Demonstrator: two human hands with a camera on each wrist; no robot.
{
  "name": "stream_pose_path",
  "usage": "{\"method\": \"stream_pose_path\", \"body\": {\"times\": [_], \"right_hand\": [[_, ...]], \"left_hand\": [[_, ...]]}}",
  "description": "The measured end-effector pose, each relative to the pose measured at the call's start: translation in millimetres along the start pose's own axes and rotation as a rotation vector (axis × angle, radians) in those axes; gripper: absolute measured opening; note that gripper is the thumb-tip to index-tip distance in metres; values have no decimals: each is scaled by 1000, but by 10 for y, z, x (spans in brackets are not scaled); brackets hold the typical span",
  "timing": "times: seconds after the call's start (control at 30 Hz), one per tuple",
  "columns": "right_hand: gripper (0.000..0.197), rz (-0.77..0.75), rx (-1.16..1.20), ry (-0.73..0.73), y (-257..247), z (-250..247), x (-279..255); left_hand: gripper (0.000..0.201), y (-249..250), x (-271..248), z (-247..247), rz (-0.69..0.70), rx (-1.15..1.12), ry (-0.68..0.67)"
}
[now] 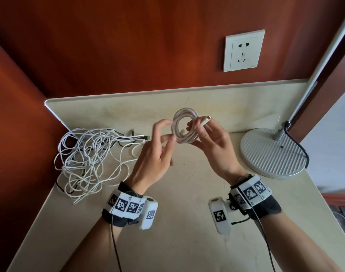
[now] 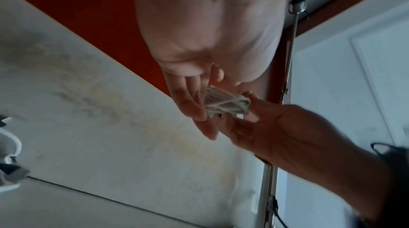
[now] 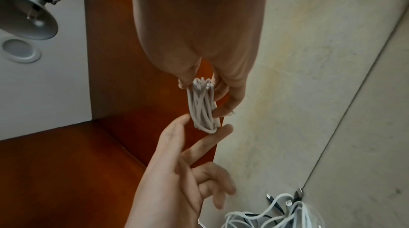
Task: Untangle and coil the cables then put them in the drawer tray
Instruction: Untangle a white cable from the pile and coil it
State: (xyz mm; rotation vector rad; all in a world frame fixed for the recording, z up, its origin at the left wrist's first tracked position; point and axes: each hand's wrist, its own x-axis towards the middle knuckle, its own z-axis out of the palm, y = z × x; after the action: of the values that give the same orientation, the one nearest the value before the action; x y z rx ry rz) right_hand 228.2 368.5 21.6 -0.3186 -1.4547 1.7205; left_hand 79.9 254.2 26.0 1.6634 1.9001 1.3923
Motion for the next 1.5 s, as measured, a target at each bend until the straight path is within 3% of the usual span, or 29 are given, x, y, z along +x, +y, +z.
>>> {"method": "stream_pose_path", "body": {"times": [0.1,0.17,0.27,0.37,0.47,0.6,0.77,0.87,0.97,1.23,1.5], "right_hand": [[17,57,40,14,27,-54,22],[20,85,57,-9,47,-76,31],[20,99,62,-80,16,-81,57],[22,100,61,-110,-50,-93,101],[32,115,13,-94,-75,-131,170],[29,77,-100,-54,-2,-132,226],[33,-5,-333,16,304,-36,239],[36,-64,-534,-32,453,14,219],[35,-32,-598,-94,525,27,187],[26,122,-541,18,741,-21,170],[26,169,-481,129,813,-54,148]], "left_hand": [[44,-10,118,-17,-91,-18,100],[52,-32,237,-12,-188,-48,69],[44,-55,410,36,-297,-211,-53],[38,-58,522,109,-291,-301,-150],[39,-42,563,179,-333,-311,-127],[36,-65,575,251,-366,-195,-64],[43,-280,591,292,-298,53,-27],[36,-412,543,338,-285,107,-15],[36,-566,490,361,-282,110,10],[32,-750,403,472,-275,1,98],[26,-813,406,567,-235,7,70]]}}
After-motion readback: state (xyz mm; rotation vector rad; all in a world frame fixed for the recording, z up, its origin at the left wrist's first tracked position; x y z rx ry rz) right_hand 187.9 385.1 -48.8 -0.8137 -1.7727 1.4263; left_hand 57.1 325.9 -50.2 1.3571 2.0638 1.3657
